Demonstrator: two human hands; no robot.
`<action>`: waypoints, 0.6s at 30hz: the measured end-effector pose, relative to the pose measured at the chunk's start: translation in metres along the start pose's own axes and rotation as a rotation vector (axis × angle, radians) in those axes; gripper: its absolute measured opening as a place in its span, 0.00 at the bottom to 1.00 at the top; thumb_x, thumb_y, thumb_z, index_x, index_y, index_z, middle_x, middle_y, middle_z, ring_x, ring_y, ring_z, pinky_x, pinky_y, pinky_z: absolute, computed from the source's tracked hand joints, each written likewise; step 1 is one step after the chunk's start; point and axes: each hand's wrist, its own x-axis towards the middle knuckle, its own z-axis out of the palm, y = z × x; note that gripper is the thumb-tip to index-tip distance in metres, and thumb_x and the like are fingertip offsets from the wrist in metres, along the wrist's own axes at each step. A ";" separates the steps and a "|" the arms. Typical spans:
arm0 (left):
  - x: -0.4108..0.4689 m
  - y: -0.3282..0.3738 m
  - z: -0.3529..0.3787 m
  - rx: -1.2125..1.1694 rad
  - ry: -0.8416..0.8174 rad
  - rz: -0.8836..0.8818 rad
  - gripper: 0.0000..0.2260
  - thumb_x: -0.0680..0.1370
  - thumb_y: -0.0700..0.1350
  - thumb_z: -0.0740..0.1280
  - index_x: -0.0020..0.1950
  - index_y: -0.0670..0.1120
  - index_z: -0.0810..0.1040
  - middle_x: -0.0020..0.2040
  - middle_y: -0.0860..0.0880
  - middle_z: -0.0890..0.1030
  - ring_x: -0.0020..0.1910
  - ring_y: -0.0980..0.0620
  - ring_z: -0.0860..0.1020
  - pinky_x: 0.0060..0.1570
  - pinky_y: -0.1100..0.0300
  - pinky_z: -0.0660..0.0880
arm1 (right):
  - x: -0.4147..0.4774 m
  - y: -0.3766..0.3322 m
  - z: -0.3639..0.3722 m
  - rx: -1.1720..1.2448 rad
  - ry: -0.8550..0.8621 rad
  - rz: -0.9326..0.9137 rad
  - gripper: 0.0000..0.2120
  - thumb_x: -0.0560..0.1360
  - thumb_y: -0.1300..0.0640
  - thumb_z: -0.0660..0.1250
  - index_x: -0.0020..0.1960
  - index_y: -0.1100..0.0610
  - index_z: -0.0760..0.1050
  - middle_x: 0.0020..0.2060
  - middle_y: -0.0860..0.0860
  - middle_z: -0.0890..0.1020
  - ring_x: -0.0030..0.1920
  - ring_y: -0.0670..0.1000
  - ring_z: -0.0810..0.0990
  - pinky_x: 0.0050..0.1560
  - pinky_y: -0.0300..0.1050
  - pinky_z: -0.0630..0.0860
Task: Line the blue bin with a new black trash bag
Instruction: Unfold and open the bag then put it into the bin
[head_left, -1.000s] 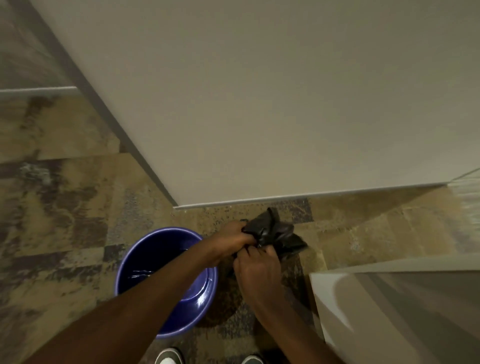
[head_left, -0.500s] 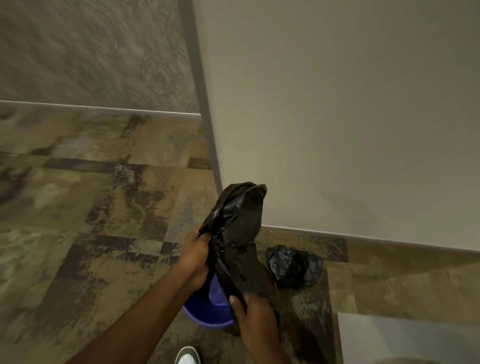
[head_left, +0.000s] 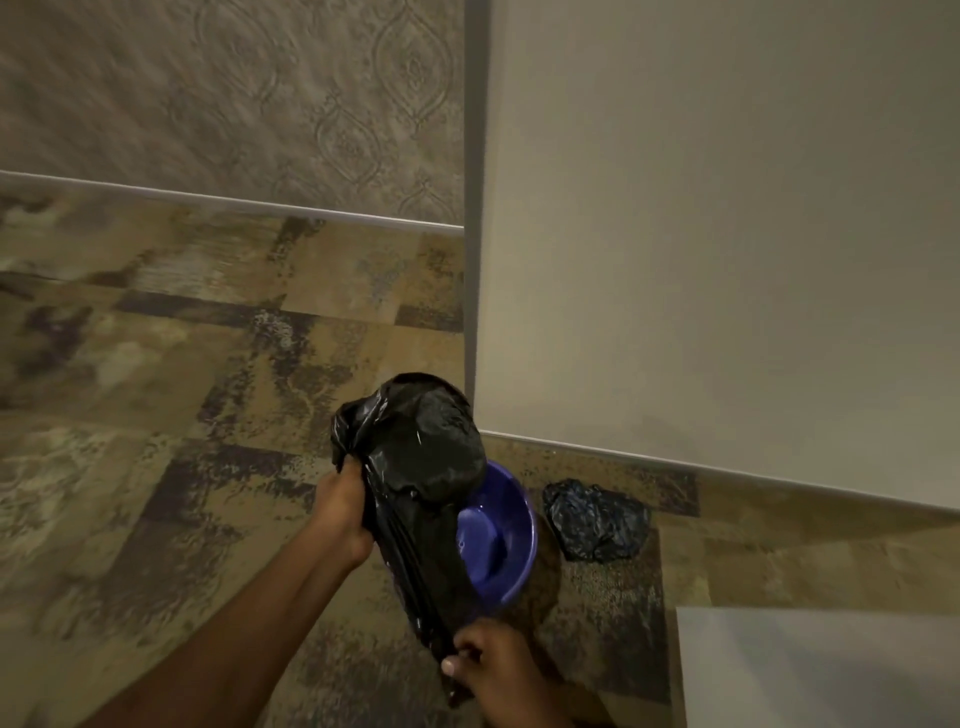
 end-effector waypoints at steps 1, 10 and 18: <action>0.001 0.000 -0.007 -0.005 0.004 -0.008 0.16 0.81 0.52 0.62 0.57 0.41 0.80 0.55 0.41 0.84 0.52 0.37 0.82 0.57 0.39 0.78 | -0.008 -0.002 0.010 -0.001 0.015 0.004 0.04 0.70 0.55 0.71 0.44 0.54 0.79 0.41 0.48 0.78 0.42 0.44 0.76 0.42 0.28 0.68; -0.055 -0.046 -0.074 0.573 -0.353 0.283 0.33 0.73 0.65 0.65 0.70 0.47 0.62 0.63 0.50 0.73 0.57 0.49 0.76 0.46 0.60 0.75 | -0.033 -0.036 0.055 0.382 0.359 0.141 0.19 0.75 0.50 0.68 0.29 0.52 0.67 0.20 0.44 0.73 0.26 0.40 0.68 0.27 0.32 0.64; -0.082 -0.100 -0.101 0.972 -0.583 0.433 0.26 0.65 0.50 0.80 0.59 0.52 0.74 0.52 0.58 0.79 0.45 0.69 0.78 0.42 0.77 0.69 | -0.009 -0.056 0.054 0.394 0.470 0.042 0.15 0.70 0.57 0.73 0.32 0.53 0.68 0.27 0.49 0.74 0.29 0.46 0.73 0.31 0.38 0.69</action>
